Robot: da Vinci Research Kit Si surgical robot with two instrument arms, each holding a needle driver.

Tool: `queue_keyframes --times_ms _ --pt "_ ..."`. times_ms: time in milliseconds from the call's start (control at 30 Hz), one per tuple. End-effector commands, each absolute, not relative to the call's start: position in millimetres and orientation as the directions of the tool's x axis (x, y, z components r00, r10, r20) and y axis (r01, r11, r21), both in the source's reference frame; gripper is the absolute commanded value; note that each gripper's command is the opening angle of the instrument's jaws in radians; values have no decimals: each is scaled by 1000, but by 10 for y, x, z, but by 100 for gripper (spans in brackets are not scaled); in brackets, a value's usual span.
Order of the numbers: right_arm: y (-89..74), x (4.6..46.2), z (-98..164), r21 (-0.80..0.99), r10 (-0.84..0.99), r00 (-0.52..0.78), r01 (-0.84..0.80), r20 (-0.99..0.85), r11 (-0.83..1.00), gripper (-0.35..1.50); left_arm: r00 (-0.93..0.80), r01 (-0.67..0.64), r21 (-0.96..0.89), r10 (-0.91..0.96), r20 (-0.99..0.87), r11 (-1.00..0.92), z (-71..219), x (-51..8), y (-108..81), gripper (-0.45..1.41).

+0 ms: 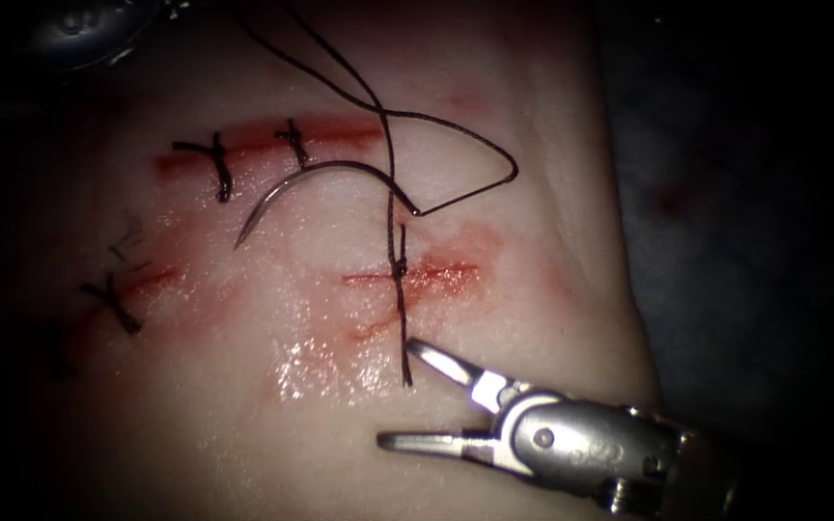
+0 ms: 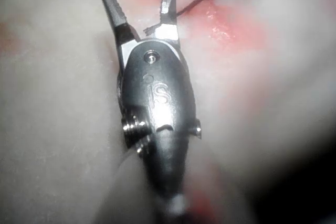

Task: Wound Closure
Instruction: Pull tail through loop and tighten, then left hand pulls thread taut

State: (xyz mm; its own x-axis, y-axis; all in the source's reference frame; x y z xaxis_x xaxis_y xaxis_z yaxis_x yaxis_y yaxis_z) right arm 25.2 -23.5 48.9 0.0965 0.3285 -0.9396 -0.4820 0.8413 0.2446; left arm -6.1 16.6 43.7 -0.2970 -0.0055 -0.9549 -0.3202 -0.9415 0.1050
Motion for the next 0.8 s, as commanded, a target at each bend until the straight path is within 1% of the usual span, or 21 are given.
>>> queue_keyframes --times_ms 33,100,200,467,533,600,667,800 --pt "-236 250 498 245 327 95 -478 -940 844 109 -280 -306 100 -11 -960 -947 433 -63 167 -45" --pt "-235 243 499 245 328 96 -478 -940 843 108 -252 -272 88 -17 -967 -958 417 -57 157 -45" --pt "-235 236 500 247 327 96 -472 -940 846 96 -225 -231 74 -20 -974 -970 398 -50 146 -45" --pt "-232 233 500 246 332 102 -477 -938 844 94 -198 -146 56 -26 -980 -988 374 -45 126 -45" --pt "-231 231 500 248 335 109 -471 -936 846 91 -197 -111 53 -30 -980 -992 371 -44 119 -45" --pt "-229 228 499 250 338 114 -468 -934 848 83 -196 -85 53 -36 -980 -995 371 -43 113 -45" --pt "-223 226 498 257 356 134 -469 -925 845 77 -203 -57 53 -41 -978 -997 370 -43 106 -45" --pt "-208 231 493 220 341 185 -475 -922 852 77 -202 -37 41 -33 -979 -998 369 -45 95 -45"
